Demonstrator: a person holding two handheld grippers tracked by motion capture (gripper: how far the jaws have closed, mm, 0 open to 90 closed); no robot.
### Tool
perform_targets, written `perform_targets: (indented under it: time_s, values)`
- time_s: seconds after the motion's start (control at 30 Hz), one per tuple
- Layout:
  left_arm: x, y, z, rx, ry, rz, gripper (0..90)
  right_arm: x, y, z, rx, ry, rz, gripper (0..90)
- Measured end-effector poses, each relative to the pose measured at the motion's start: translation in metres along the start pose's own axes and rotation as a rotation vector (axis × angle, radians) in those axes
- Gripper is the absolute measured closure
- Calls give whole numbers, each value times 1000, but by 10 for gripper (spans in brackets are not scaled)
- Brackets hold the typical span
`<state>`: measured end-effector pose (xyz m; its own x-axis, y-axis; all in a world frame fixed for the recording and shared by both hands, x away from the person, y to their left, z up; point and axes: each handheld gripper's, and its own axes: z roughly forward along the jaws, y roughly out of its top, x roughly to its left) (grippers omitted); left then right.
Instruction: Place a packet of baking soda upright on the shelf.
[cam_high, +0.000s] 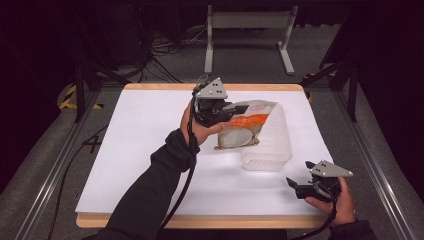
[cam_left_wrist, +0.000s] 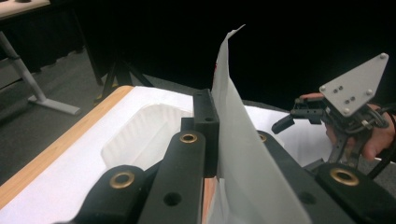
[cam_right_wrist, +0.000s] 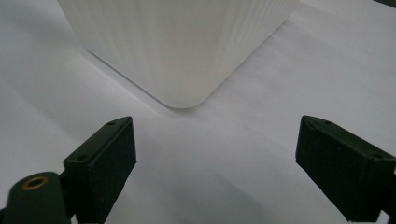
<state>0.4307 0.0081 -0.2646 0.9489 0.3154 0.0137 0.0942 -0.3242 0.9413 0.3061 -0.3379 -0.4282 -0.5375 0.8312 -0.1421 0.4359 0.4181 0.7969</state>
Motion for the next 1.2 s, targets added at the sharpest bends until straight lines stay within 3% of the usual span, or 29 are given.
perform_targets:
  time_s: [0.7,0.97,1.1,1.2]
  values:
    - [5,14,49,-22,-61,-3,899,5,-9,-13,-20,-14,22,129]
    - [11,19,72,-20,-69,25,899,5,-10,-12,-11,-10,21,129]
    - [10,20,84,-44,-95,7,899,5,-10,-11,-9,-5,22,129]
    - [4,20,94,-36,-102,18,899,6,-11,-11,-10,-6,21,129]
